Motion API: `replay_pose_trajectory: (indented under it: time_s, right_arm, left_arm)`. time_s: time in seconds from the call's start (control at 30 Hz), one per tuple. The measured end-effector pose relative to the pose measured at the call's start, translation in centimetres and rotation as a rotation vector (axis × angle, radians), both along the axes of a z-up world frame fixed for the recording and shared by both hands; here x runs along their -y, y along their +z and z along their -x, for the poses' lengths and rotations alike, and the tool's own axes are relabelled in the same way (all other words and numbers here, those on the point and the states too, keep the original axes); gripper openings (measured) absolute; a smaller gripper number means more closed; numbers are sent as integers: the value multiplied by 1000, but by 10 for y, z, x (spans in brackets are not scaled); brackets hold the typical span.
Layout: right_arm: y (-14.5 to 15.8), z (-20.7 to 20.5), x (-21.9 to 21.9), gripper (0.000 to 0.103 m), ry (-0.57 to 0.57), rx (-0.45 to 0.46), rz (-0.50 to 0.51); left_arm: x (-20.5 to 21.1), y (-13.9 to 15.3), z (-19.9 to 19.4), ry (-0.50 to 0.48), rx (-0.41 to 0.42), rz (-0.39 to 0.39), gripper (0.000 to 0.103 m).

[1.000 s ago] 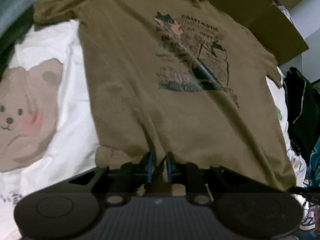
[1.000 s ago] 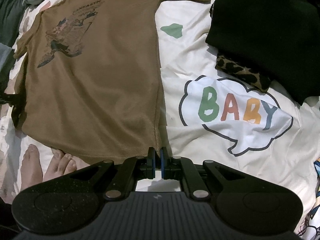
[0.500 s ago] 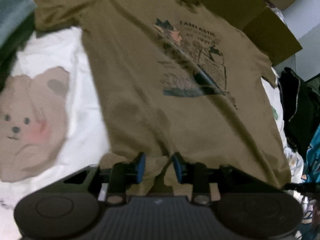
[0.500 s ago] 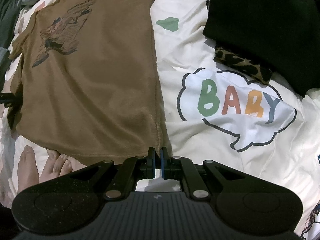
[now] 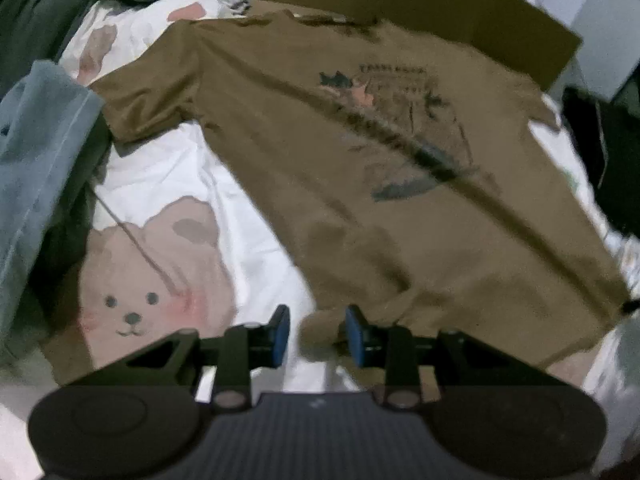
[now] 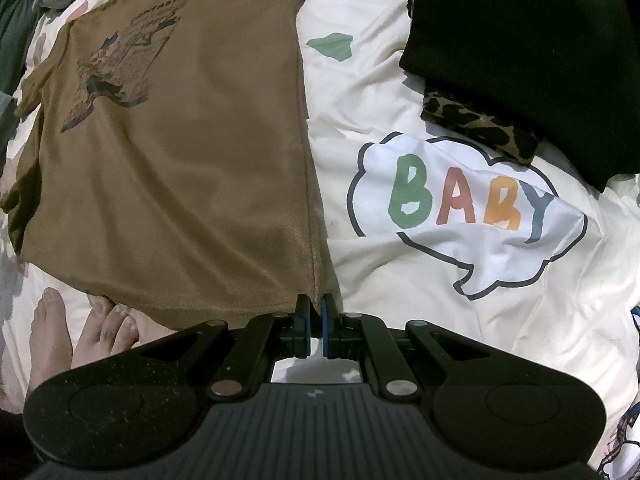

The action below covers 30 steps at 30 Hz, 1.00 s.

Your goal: Fold clothes

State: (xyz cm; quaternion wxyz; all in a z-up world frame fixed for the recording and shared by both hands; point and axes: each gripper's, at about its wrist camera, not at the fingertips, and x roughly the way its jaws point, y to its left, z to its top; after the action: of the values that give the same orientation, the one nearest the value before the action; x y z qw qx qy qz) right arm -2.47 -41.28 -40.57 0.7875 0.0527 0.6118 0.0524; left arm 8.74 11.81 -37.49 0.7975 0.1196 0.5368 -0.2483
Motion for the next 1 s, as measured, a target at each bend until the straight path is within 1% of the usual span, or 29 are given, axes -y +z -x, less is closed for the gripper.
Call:
replay_pose_trajectory:
  time_s: [0.1, 0.2, 0.27, 0.43, 0.53, 0.63, 0.73, 0.8, 0.83, 0.87, 0.9, 0.97, 1.0]
  right_arm:
    - [-1, 1, 0, 3, -3, -3, 4]
    - [0, 1, 0, 3, -3, -2, 8]
    - [0, 1, 0, 3, 0, -3, 11]
    - [-3, 1, -1, 3, 2, -8, 15]
    - [-3, 1, -2, 3, 1, -8, 15]
    - [-2, 1, -1, 3, -6, -6, 15]
    - [-1, 2, 1, 3, -17, -4, 11]
    - [-1, 2, 2, 3, -21, -3, 8]
    - [-1, 2, 2, 3, -21, -3, 7]
    - [0, 1, 2, 3, -20, -2, 6]
    - [1, 1, 2, 3, -19, 0, 5]
    - [3, 1, 3, 3, -18, 3, 4]
    - [4, 0, 3, 3, -17, 4, 3]
  left_arm:
    - [2, -6, -1, -99, 23, -80, 32]
    - [5, -8, 2, -203, 60, -139, 32]
    - [6, -7, 4, -265, 70, -164, 32]
    - [14, -7, 17, -400, 89, -188, 34]
    - [22, -12, 24, -422, 91, -192, 37]
    - [32, -22, 32, -446, 141, -244, 37]
    - [36, -29, 33, -441, 159, -251, 36]
    - [38, -34, 34, -457, 177, -269, 36]
    - [39, -36, 34, -469, 185, -278, 30]
    - [39, -38, 34, -484, 193, -285, 16]
    - [39, -38, 34, -502, 199, -287, 12]
    - [39, -34, 35, -531, 197, -286, 10]
    - [37, -30, 34, -530, 187, -275, 10]
